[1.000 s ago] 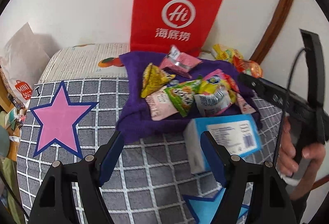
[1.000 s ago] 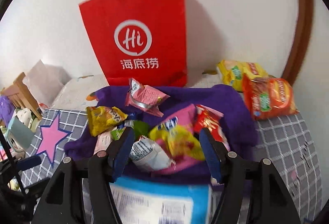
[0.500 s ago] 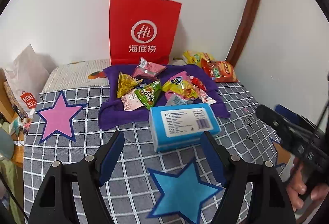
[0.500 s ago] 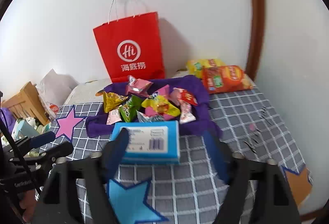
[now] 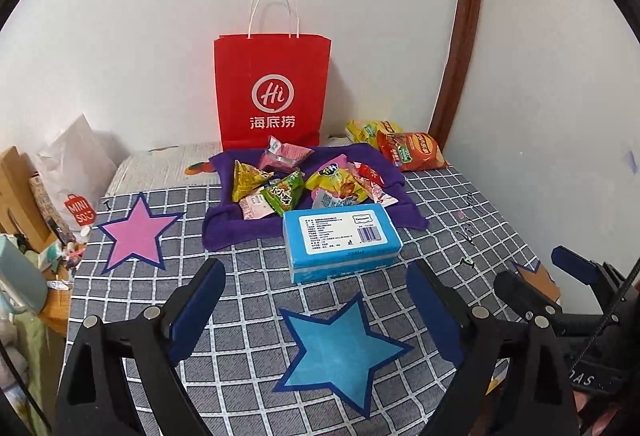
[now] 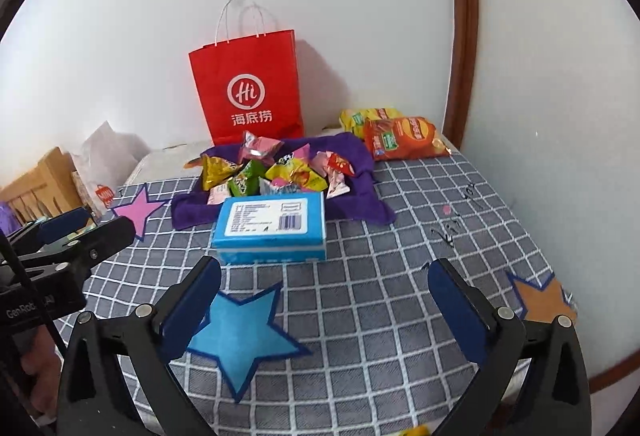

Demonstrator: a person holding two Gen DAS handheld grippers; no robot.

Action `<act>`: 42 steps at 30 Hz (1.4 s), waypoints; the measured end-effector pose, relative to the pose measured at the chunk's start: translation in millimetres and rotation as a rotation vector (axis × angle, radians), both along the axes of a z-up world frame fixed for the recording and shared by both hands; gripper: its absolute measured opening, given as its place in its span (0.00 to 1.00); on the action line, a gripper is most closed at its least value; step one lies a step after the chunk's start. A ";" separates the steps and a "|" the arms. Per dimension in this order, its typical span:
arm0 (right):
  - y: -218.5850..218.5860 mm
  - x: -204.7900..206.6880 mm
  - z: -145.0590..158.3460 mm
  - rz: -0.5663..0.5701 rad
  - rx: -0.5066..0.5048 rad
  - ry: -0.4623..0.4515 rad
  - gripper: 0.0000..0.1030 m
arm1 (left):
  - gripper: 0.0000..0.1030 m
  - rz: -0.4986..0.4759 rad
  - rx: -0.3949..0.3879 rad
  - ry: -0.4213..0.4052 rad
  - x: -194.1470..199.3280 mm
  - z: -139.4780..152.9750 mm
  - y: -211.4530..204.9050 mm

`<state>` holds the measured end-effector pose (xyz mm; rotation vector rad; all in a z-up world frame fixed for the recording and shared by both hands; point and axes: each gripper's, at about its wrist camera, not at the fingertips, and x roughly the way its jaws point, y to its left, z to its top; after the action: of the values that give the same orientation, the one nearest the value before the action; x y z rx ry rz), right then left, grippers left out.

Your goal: Organize snacks

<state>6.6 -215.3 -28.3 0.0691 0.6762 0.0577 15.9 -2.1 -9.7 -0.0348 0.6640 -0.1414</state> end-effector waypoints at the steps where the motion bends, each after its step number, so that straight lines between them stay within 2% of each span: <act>1: 2.0 -2.8 1.0 -0.005 -0.017 -0.004 0.99 | 0.89 0.001 -0.001 -0.001 -1.8 0.6 0.0; 42: 0.8 -17.1 10.2 -0.036 -0.006 -0.030 0.99 | 0.89 0.014 0.015 -0.021 -10.9 10.6 -2.5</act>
<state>-10.5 -214.5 -18.0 0.0740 0.6451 0.0219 5.0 -4.7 1.0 -0.0234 0.6435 -0.1232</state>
